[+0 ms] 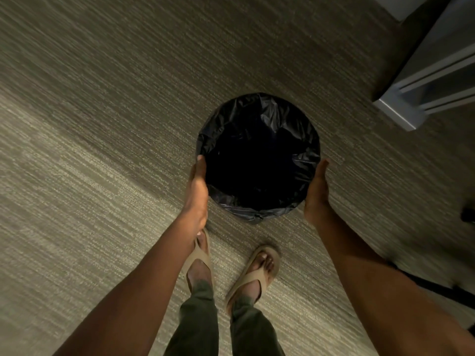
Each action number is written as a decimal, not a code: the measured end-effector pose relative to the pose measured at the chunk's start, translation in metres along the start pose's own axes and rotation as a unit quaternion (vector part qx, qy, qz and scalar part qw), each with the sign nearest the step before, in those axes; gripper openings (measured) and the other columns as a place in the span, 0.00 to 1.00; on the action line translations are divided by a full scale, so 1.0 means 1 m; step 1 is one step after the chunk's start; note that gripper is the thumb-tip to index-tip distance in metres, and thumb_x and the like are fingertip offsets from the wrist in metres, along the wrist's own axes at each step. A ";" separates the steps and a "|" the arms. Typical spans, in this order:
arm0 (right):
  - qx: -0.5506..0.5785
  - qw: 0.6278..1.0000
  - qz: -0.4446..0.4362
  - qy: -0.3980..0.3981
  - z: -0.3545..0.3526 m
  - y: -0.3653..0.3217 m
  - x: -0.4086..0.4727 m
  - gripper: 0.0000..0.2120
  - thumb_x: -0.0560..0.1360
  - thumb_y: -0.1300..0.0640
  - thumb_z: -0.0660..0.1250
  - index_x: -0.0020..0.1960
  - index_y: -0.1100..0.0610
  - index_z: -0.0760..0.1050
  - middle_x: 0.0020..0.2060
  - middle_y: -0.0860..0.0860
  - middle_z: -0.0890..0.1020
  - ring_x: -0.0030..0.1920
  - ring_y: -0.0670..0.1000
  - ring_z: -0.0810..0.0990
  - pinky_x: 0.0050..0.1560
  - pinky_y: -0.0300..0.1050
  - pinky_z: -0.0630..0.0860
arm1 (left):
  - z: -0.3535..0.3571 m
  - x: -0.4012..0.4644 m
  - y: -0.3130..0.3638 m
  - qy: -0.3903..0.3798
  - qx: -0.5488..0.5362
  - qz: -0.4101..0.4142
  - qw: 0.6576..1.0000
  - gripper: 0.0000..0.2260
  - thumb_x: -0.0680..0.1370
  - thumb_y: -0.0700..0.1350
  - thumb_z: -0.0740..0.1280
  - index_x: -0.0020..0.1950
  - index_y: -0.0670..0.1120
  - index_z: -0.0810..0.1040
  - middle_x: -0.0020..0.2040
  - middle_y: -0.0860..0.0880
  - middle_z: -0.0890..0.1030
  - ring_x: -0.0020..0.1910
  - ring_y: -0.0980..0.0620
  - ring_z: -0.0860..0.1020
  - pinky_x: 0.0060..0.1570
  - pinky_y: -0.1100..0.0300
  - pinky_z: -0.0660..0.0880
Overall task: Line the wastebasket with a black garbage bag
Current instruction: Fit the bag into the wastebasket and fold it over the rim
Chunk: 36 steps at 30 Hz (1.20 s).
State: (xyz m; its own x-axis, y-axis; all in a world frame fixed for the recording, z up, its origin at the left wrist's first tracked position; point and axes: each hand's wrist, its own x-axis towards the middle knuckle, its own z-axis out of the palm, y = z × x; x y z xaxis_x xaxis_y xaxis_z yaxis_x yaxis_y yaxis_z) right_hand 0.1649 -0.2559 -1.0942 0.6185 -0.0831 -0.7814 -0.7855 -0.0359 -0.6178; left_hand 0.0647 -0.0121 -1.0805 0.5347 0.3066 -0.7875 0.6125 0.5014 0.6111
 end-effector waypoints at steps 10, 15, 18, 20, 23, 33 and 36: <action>-0.138 0.984 -0.102 0.046 -0.005 -0.008 0.002 0.31 0.83 0.36 0.52 0.80 0.52 0.65 0.77 0.58 0.71 0.74 0.60 0.72 0.73 0.61 0.71 | -0.004 0.003 0.009 0.074 0.091 0.035 0.992 0.15 0.84 0.61 0.62 0.63 0.57 0.82 0.60 0.55 0.85 0.62 0.53 0.82 0.67 0.53 0.77; -0.147 0.957 -0.105 0.225 -0.005 -0.004 -0.010 0.26 0.81 0.41 0.63 0.74 0.54 0.69 0.66 0.59 0.79 0.62 0.60 0.80 0.62 0.61 0.79 | -0.011 -0.003 0.013 0.149 0.085 0.024 0.985 0.31 0.83 0.59 0.63 0.83 0.50 0.61 0.79 0.45 0.71 0.77 0.44 0.71 0.76 0.44 0.69; -0.136 0.953 -0.079 0.258 -0.002 0.005 -0.027 0.24 0.77 0.47 0.70 0.68 0.57 0.74 0.61 0.59 0.81 0.55 0.57 0.80 0.52 0.51 0.75 | -0.013 -0.019 0.004 0.202 0.046 -0.011 0.978 0.18 0.83 0.51 0.65 0.72 0.49 0.75 0.69 0.44 0.80 0.69 0.41 0.78 0.70 0.38 0.74; -0.129 0.957 -0.060 0.254 -0.001 0.016 -0.037 0.25 0.74 0.51 0.74 0.68 0.57 0.75 0.59 0.59 0.82 0.55 0.58 0.81 0.51 0.50 0.74 | -0.009 -0.034 -0.008 0.192 0.044 -0.029 0.980 0.09 0.83 0.47 0.65 0.63 0.51 0.79 0.59 0.45 0.83 0.61 0.41 0.81 0.66 0.39 0.77; -0.115 0.974 -0.016 0.197 0.005 0.030 -0.042 0.23 0.73 0.57 0.74 0.67 0.55 0.77 0.56 0.58 0.83 0.56 0.61 0.83 0.56 0.61 0.80 | -0.004 -0.041 -0.023 0.151 0.066 -0.032 0.986 0.09 0.81 0.45 0.69 0.61 0.52 0.79 0.52 0.41 0.84 0.56 0.39 0.83 0.60 0.42 0.79; -0.109 0.985 -0.051 0.127 0.032 0.011 -0.038 0.15 0.74 0.64 0.72 0.49 0.43 0.82 0.53 0.55 0.85 0.54 0.60 0.85 0.53 0.66 0.83 | -0.019 -0.006 0.008 0.150 0.112 0.001 0.982 0.14 0.73 0.39 0.78 0.57 0.47 0.84 0.49 0.51 0.88 0.52 0.48 0.87 0.57 0.48 0.84; -0.094 0.987 -0.066 0.109 0.062 -0.014 -0.030 0.14 0.72 0.63 0.73 0.49 0.44 0.83 0.51 0.54 0.85 0.52 0.60 0.86 0.52 0.65 0.84 | -0.035 0.011 0.031 0.147 0.105 0.013 0.984 0.14 0.74 0.36 0.76 0.57 0.48 0.85 0.51 0.49 0.88 0.54 0.47 0.86 0.59 0.43 0.83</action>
State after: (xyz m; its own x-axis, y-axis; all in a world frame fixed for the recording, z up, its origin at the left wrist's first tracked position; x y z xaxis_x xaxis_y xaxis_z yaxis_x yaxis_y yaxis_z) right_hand 0.1585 -0.1916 -1.0674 0.7118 -0.2780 -0.6450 -0.7017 -0.2424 -0.6699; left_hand 0.0693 0.0355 -1.0733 0.3797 0.5527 -0.7419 0.7237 0.3221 0.6104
